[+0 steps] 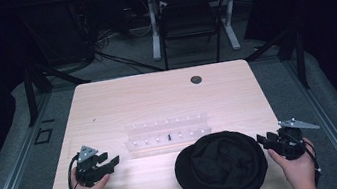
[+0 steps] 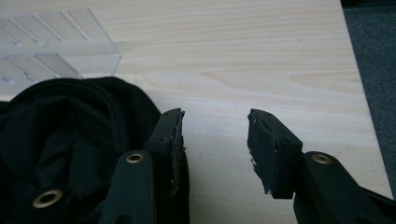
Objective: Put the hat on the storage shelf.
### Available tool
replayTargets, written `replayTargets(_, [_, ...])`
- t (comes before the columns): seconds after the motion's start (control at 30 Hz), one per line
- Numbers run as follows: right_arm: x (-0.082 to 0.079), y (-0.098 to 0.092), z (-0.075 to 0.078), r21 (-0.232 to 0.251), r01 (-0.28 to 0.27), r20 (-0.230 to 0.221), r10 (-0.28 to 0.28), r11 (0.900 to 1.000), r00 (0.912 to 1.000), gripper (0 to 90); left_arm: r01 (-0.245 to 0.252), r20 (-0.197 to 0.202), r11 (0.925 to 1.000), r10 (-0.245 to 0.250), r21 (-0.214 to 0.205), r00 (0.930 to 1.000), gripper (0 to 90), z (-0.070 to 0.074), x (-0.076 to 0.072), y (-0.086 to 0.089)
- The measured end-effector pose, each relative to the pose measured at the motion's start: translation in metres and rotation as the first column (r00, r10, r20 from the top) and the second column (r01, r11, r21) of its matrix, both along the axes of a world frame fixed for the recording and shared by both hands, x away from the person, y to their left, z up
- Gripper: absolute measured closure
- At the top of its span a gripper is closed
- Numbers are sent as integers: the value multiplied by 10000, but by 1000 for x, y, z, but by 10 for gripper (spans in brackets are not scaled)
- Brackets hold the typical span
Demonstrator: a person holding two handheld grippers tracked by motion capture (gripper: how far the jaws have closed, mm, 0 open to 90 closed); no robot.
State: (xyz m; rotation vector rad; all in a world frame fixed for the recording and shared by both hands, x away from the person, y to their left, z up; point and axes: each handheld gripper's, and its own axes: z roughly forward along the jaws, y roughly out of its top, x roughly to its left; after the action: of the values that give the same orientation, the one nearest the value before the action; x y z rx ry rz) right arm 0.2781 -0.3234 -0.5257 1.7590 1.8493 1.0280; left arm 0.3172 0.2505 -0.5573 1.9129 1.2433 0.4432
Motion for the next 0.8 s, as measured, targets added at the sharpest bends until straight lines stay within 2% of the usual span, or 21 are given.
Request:
replayTargets(0.07, [-1,3,2,-126,30,-216,-32,9999,9998,580,-4,13,10000,4,-10,10000,471,0,-1,0])
replayTargets(0.23, [-2,5,10,81,-97,-659,102,9999,9978,621,-35,125,9999,37,-112,9999,471,2,-3,1])
replayTargets(0.3, [-4,6,14,120,-85,-871,95,9999,9962,640,-13,92,10000,13,-66,10000,470,2,-4,0])
replayTargets(0.37, [-4,6,15,151,-53,-896,66,9999,9960,651,40,77,10000,-40,-15,10000,471,2,-4,0])
replayTargets(0.4, [-4,7,19,164,-69,-1022,85,9998,9947,664,124,60,9998,-125,122,9999,470,3,-6,-1])
replayTargets(0.43, [-4,8,21,127,-89,-1135,102,9999,9935,666,102,145,9999,-104,133,9998,470,3,-7,-1])
replayTargets(0.57, [-5,14,28,-168,-388,-1812,351,9991,9828,682,101,175,9997,-105,228,9998,470,4,-9,-1])
replayTargets(0.8, [-3,9,44,365,-592,-2388,662,9976,9688,713,132,199,9997,-136,197,9997,470,3,-8,-2])
